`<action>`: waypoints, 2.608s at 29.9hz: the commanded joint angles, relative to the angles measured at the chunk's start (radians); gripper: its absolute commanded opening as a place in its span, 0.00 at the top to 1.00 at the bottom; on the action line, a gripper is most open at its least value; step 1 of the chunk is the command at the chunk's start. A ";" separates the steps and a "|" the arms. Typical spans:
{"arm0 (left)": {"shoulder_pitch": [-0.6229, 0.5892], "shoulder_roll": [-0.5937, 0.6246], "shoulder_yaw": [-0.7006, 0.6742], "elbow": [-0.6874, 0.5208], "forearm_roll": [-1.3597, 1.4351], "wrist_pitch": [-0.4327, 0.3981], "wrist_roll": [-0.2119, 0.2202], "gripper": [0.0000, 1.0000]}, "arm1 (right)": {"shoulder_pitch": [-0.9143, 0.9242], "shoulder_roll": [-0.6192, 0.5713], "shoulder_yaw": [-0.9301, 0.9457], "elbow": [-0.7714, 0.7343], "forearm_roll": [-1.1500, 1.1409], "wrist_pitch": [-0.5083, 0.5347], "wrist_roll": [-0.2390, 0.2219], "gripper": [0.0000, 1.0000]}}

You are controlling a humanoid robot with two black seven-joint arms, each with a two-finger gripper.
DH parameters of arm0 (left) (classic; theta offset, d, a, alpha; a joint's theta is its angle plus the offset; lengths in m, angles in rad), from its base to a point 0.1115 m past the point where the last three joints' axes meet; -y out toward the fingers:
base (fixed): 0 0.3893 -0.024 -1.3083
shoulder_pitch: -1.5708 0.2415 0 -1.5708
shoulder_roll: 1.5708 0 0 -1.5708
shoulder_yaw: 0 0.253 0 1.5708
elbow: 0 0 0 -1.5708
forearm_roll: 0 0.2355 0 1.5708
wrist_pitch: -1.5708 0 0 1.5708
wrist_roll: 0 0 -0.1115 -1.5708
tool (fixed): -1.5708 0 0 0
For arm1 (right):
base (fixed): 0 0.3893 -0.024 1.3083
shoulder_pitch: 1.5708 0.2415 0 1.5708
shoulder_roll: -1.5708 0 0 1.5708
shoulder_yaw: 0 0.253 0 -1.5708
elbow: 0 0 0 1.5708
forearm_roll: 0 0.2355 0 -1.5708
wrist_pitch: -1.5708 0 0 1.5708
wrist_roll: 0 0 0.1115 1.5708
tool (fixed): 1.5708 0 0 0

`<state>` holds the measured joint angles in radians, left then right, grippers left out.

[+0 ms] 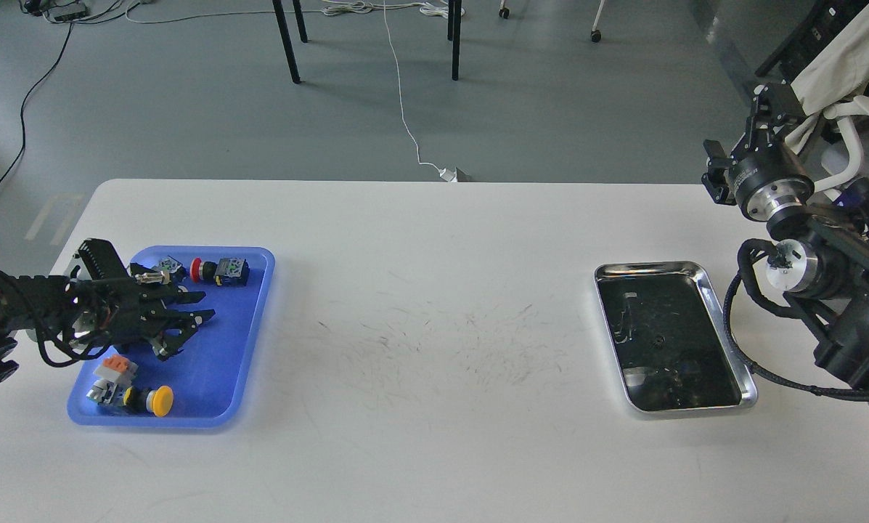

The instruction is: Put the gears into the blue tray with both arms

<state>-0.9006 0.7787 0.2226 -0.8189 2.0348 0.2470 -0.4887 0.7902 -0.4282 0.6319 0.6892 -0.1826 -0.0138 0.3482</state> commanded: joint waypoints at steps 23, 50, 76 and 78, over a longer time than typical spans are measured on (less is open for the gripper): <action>-0.178 0.034 -0.025 0.165 -0.793 -0.075 0.000 0.35 | 0.007 -0.015 -0.052 0.015 -0.002 0.005 -0.012 0.01; -0.164 -0.093 -0.278 0.270 -1.519 -0.376 0.000 0.07 | 0.161 -0.379 -0.451 0.331 -0.261 0.270 -0.011 0.01; -0.052 -0.226 -0.486 0.279 -1.777 -0.373 0.000 0.02 | 0.161 -0.431 -0.514 0.375 -0.432 0.249 0.005 0.02; -0.049 -0.226 -0.493 0.277 -1.779 -0.365 0.000 0.02 | 0.161 -0.431 -0.515 0.378 -0.506 0.249 0.005 0.02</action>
<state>-0.9570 0.5532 -0.2477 -0.5409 0.2595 -0.1262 -0.4886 0.9530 -0.8591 0.1210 1.0615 -0.5938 0.2349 0.3527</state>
